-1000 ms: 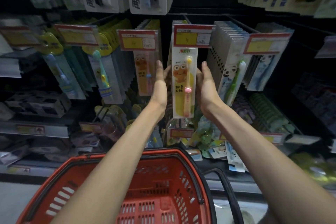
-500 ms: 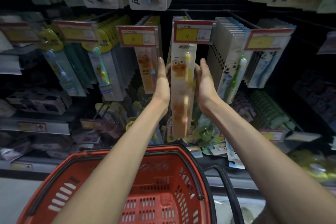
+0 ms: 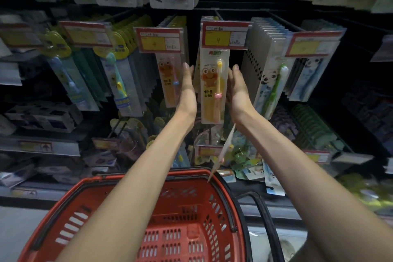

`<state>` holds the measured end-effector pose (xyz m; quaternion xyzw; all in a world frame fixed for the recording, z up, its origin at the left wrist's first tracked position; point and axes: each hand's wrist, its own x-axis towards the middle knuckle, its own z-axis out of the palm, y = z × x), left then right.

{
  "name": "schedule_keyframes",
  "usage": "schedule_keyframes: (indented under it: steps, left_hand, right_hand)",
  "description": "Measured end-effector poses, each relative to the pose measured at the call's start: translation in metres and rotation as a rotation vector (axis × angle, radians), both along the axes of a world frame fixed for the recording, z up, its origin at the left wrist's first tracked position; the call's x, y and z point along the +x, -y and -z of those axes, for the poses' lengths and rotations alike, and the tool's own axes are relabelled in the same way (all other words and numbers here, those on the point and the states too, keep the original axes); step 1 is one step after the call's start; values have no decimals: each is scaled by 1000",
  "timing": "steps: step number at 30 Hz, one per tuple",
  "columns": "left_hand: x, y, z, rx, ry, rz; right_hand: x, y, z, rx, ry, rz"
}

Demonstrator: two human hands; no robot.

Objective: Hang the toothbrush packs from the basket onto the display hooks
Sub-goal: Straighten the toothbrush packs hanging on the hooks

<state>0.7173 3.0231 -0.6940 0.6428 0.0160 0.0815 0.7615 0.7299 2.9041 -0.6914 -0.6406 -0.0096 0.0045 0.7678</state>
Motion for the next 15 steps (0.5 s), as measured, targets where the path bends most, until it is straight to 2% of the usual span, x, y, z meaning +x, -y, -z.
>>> schedule_keyframes:
  steps: [5,9,15]
  left_hand:
    - [5,2,-7,-110,-57,-61]
    - [27,0,9,-114,-75,-39]
    - [31,2,10,-124,-11,17]
  right_hand:
    - [10,-8,-9,32,-73,34]
    - [13,-7,-10,82,-99,-21]
    - [17,-7,-9,47,-11,-8]
